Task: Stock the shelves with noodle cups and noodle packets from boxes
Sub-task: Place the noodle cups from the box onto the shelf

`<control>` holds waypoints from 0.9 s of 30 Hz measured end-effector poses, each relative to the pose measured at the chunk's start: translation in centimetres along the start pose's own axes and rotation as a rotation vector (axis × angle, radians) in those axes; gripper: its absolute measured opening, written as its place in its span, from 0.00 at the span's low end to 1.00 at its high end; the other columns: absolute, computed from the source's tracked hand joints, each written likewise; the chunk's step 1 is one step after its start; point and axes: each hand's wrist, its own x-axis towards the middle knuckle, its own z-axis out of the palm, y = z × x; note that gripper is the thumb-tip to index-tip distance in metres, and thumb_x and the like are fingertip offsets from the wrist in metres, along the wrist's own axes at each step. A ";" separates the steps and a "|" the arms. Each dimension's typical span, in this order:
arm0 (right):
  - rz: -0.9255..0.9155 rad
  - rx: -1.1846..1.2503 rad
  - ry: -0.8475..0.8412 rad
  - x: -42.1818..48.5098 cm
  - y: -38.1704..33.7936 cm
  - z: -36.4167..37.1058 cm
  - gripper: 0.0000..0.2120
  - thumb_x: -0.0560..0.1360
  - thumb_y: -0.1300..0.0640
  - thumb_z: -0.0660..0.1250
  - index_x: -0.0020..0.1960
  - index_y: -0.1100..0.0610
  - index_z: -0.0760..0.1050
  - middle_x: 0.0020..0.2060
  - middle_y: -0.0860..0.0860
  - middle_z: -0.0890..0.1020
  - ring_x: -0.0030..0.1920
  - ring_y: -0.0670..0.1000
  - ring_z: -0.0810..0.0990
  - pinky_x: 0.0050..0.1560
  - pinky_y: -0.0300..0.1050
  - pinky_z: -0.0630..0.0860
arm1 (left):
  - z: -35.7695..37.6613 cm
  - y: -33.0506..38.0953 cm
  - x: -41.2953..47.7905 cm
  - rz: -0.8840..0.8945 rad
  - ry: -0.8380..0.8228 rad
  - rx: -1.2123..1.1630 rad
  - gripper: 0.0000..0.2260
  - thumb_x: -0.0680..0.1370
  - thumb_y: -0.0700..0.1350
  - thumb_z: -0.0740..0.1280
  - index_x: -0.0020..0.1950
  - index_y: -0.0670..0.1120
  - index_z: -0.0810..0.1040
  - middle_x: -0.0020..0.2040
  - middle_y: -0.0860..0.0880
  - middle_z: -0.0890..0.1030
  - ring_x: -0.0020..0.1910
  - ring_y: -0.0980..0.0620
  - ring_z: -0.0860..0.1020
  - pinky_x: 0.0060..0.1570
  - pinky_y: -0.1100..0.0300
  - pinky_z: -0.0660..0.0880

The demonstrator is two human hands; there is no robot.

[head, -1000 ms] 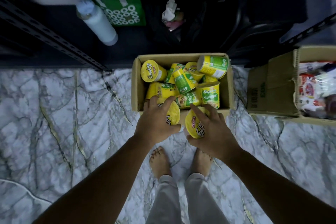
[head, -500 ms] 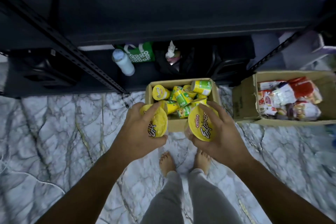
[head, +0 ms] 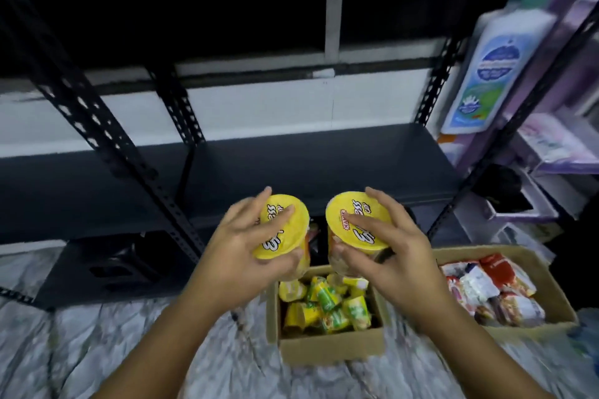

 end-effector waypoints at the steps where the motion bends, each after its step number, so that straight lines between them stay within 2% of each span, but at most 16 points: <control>1: -0.024 0.003 0.017 1.2 -1.1 -0.5 0.19 0.69 0.44 0.79 0.59 0.44 0.84 0.74 0.45 0.70 0.73 0.48 0.71 0.61 0.29 0.71 | -1.2 0.6 1.0 0.024 0.026 0.006 0.28 0.70 0.65 0.71 0.69 0.62 0.77 0.79 0.57 0.67 0.74 0.54 0.66 0.71 0.61 0.62; 5: -0.126 0.028 0.080 6.4 -5.4 -2.4 0.17 0.68 0.45 0.78 0.56 0.47 0.86 0.70 0.48 0.73 0.68 0.43 0.74 0.59 0.29 0.73 | -6.3 2.9 5.3 0.057 0.096 0.017 0.26 0.67 0.68 0.70 0.65 0.68 0.76 0.76 0.63 0.68 0.73 0.59 0.66 0.73 0.65 0.59; 7: -0.159 0.005 0.099 9.0 -7.6 -3.2 0.17 0.68 0.42 0.77 0.56 0.46 0.86 0.69 0.45 0.74 0.68 0.43 0.74 0.60 0.34 0.74 | -8.7 4.0 7.3 0.070 0.128 0.015 0.26 0.67 0.70 0.69 0.64 0.67 0.78 0.75 0.66 0.69 0.73 0.61 0.65 0.72 0.68 0.59; 11: -0.213 -0.001 0.116 14.1 -12.3 -4.6 0.19 0.66 0.36 0.74 0.53 0.43 0.85 0.63 0.38 0.75 0.64 0.38 0.75 0.58 0.37 0.75 | -13.6 6.1 10.9 0.089 0.225 -0.042 0.26 0.66 0.70 0.73 0.61 0.61 0.84 0.71 0.63 0.75 0.72 0.62 0.69 0.72 0.56 0.69; 13: -0.264 -0.008 0.134 16.6 -14.7 -5.4 0.20 0.66 0.35 0.75 0.53 0.45 0.84 0.59 0.39 0.76 0.61 0.41 0.77 0.56 0.40 0.77 | -16.1 7.2 12.3 0.093 0.284 -0.136 0.24 0.66 0.67 0.78 0.58 0.59 0.86 0.67 0.62 0.79 0.69 0.64 0.72 0.68 0.57 0.75; 15: -0.310 0.001 0.163 18.9 -17.0 -6.2 0.16 0.67 0.37 0.76 0.49 0.44 0.82 0.55 0.40 0.78 0.58 0.42 0.78 0.54 0.42 0.78 | -18.7 8.7 13.7 0.099 0.355 -0.204 0.22 0.64 0.63 0.77 0.56 0.58 0.87 0.63 0.61 0.81 0.65 0.64 0.76 0.61 0.60 0.79; 17: -0.335 0.004 0.198 21.1 -19.3 -7.0 0.14 0.68 0.39 0.78 0.47 0.44 0.80 0.52 0.41 0.78 0.54 0.43 0.79 0.51 0.43 0.78 | -21.2 10.1 15.0 0.109 0.416 -0.233 0.19 0.65 0.61 0.78 0.54 0.57 0.88 0.60 0.60 0.83 0.60 0.64 0.80 0.56 0.61 0.80; 20: -0.310 0.042 0.211 23.8 -22.5 -7.8 0.15 0.69 0.39 0.78 0.47 0.46 0.79 0.51 0.42 0.79 0.51 0.44 0.81 0.45 0.46 0.82 | -24.6 11.9 16.6 0.115 0.468 -0.256 0.12 0.69 0.55 0.80 0.51 0.54 0.89 0.55 0.59 0.85 0.52 0.62 0.83 0.49 0.64 0.81; 23: -0.306 0.053 0.213 26.6 -25.1 -8.1 0.15 0.71 0.38 0.76 0.48 0.45 0.77 0.51 0.43 0.79 0.50 0.46 0.83 0.45 0.49 0.84 | -27.5 13.1 18.5 0.093 0.509 -0.230 0.10 0.71 0.57 0.79 0.48 0.55 0.87 0.51 0.58 0.86 0.47 0.61 0.85 0.46 0.61 0.82; 27: -0.305 0.072 0.234 30.8 -27.2 -7.4 0.15 0.71 0.39 0.76 0.47 0.48 0.78 0.47 0.45 0.81 0.46 0.45 0.84 0.45 0.50 0.85 | -30.5 13.6 22.2 0.063 0.559 -0.135 0.12 0.71 0.60 0.78 0.44 0.52 0.86 0.44 0.56 0.86 0.43 0.58 0.85 0.46 0.55 0.84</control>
